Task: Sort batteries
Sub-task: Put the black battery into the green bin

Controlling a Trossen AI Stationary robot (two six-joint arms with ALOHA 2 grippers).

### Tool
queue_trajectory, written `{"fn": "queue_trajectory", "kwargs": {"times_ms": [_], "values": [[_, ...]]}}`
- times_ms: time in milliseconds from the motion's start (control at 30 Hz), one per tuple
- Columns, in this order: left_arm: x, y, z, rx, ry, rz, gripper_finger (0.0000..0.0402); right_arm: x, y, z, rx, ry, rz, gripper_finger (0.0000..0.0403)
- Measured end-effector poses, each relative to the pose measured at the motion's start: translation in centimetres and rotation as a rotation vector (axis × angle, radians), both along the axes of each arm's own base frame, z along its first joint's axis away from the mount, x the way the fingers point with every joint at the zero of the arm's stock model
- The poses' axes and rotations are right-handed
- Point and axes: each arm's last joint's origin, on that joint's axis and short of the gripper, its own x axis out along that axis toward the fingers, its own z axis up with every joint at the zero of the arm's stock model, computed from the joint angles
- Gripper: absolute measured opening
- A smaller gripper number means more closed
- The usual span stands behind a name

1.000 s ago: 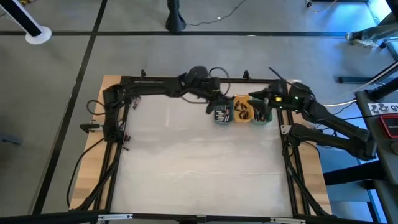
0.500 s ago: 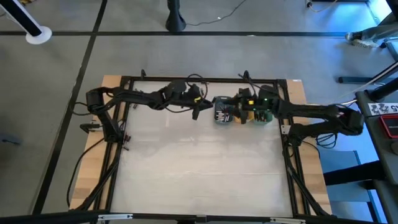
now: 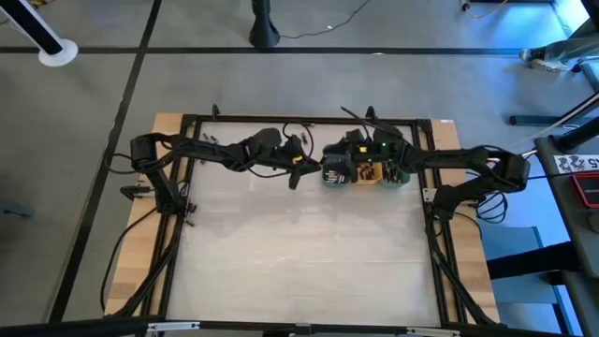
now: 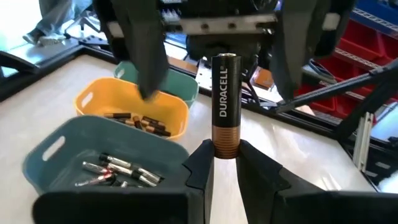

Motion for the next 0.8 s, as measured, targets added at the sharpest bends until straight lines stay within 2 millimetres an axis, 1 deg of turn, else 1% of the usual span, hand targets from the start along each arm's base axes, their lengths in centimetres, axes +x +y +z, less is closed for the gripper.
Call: {"fn": "queue_trajectory", "kwargs": {"times_ms": [267,367,433,500,600,700,800], "values": [[0.10,-0.11,0.21,0.010,-0.020,0.016,0.0052,0.79,0.65,0.54,-0.034,-0.018,0.022,0.0325],[0.15,-0.27,0.21,0.003,-0.019,0.018,0.0052,1.04,0.93,0.80,-0.050,-0.025,0.020,0.0308],[0.16,-0.28,0.25,-0.001,-0.023,0.019,0.0052,1.10,0.90,0.92,-0.054,-0.026,0.013,0.0289],[0.18,-0.32,0.25,-0.015,-0.023,0.021,0.0052,1.09,0.86,0.87,-0.054,-0.021,0.005,0.0262],[0.21,-0.47,0.23,-0.023,-0.021,0.019,0.0052,1.06,0.75,0.86,-0.057,-0.020,-0.007,0.0206],[0.26,-0.66,0.22,-0.026,-0.020,0.015,0.0052,1.05,0.70,0.81,-0.079,-0.015,-0.022,0.0134],[0.25,-0.69,0.12,-0.027,-0.010,0.018,0.0054,1.05,0.74,0.80,-0.088,-0.015,-0.009,0.0047]]}}
